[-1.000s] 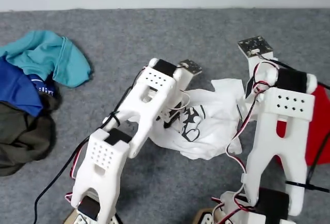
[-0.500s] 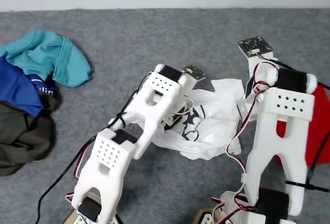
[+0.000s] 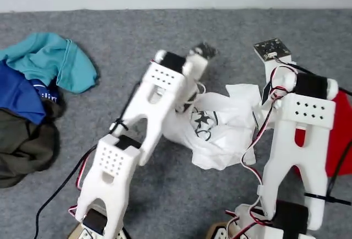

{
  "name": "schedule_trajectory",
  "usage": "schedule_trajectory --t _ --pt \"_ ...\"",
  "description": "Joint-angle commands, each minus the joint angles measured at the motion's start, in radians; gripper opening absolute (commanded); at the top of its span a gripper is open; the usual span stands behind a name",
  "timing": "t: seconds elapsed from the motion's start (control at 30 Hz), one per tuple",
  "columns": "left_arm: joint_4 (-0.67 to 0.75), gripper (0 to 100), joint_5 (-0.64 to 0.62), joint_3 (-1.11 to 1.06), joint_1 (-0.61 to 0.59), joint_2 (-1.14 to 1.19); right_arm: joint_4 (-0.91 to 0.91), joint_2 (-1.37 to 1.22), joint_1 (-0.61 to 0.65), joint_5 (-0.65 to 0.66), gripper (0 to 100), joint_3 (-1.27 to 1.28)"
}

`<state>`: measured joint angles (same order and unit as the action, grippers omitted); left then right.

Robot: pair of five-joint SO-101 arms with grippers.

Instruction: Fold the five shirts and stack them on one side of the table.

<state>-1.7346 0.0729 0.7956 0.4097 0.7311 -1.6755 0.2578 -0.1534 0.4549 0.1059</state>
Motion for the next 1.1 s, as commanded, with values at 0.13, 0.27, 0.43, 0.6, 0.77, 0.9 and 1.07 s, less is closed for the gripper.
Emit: schedule_trajectory --t 0.13,0.27,0.43,0.6,0.77,0.9,1.07 --pt "-0.023 1 0.006 -0.050 -0.054 -0.448 0.001 0.010 -0.007 -0.009 47.2 -0.003" --pt "-0.021 1 0.008 -0.119 -0.100 -0.612 0.001 0.010 -0.007 -0.011 47.2 -0.003" --pt "-0.017 1 0.005 -0.124 -0.183 -0.769 0.001 0.010 -0.005 -0.014 47.2 -0.002" --pt "-0.017 1 0.006 -0.130 -0.226 -0.845 -0.016 0.010 0.051 -0.009 47.2 0.032" --pt "-0.015 1 0.006 -0.162 -0.247 -0.844 -0.021 0.010 0.326 0.106 47.2 0.209" --pt "0.009 1 0.008 -0.246 -0.247 -0.848 0.038 0.010 0.576 0.180 47.2 0.385" --pt "0.018 1 0.008 -0.297 -0.239 -0.850 0.101 0.010 0.707 0.161 47.2 0.394"
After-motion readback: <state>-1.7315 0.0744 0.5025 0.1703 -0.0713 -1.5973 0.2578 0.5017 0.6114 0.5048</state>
